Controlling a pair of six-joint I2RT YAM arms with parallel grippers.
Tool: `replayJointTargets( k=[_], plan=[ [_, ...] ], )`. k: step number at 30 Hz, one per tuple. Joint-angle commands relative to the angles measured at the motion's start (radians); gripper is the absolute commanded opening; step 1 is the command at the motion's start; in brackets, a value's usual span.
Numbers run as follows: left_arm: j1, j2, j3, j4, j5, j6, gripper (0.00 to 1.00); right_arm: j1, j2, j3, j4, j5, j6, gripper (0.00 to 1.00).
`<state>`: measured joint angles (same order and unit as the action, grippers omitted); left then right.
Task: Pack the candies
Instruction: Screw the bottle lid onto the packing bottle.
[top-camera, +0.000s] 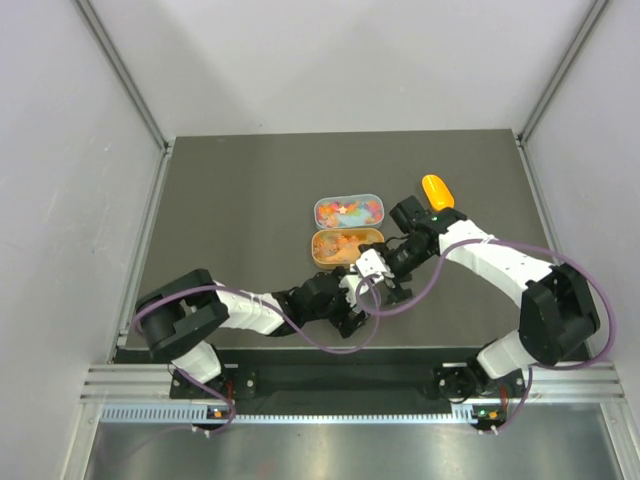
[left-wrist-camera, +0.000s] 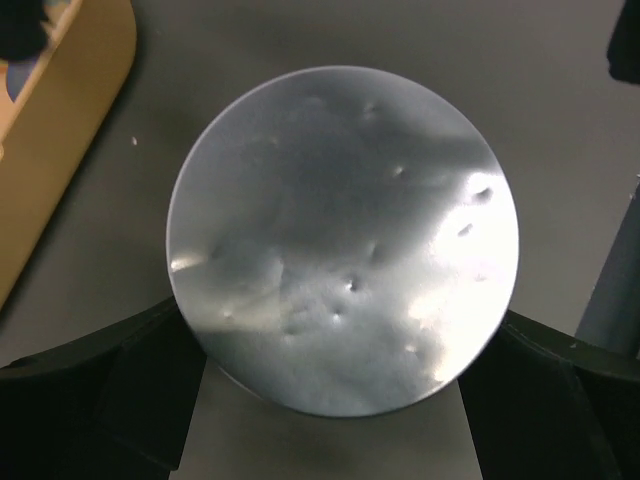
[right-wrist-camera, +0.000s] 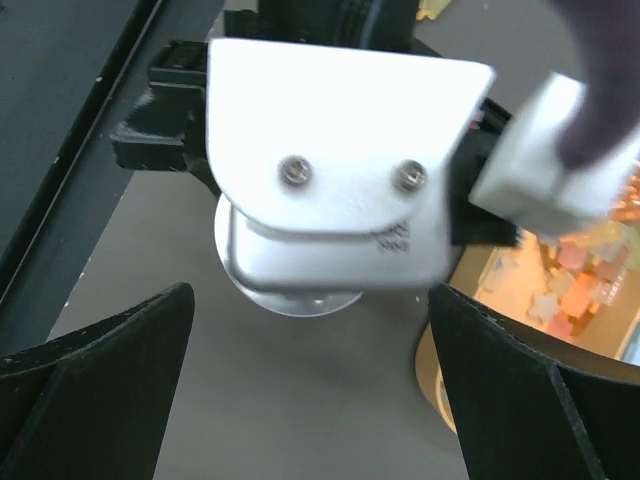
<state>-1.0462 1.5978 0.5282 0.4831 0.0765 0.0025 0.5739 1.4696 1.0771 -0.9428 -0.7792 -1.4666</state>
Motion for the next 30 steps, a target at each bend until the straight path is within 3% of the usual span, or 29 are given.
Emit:
replayJointTargets(
  k=[1,8,9,16,30],
  plan=[
    [0.003,0.067,-0.023,-0.138,-0.006,-0.015,0.98,0.015,0.021,-0.016,0.016,-0.055,-0.057,1.0],
    [0.003,0.093,-0.023,-0.13,0.002,-0.01,0.94,0.015,0.024,-0.04,0.022,-0.049,-0.066,1.0],
    [0.002,0.093,-0.02,-0.136,0.009,-0.01,0.86,0.015,0.023,-0.045,0.027,-0.051,-0.064,1.0],
    [0.003,0.088,-0.025,-0.135,0.037,-0.01,0.72,0.015,0.046,-0.071,0.105,-0.057,-0.051,1.0],
    [0.002,0.096,-0.023,-0.14,0.069,-0.01,0.69,0.02,0.129,-0.045,0.188,-0.032,-0.014,0.99]
  ],
)
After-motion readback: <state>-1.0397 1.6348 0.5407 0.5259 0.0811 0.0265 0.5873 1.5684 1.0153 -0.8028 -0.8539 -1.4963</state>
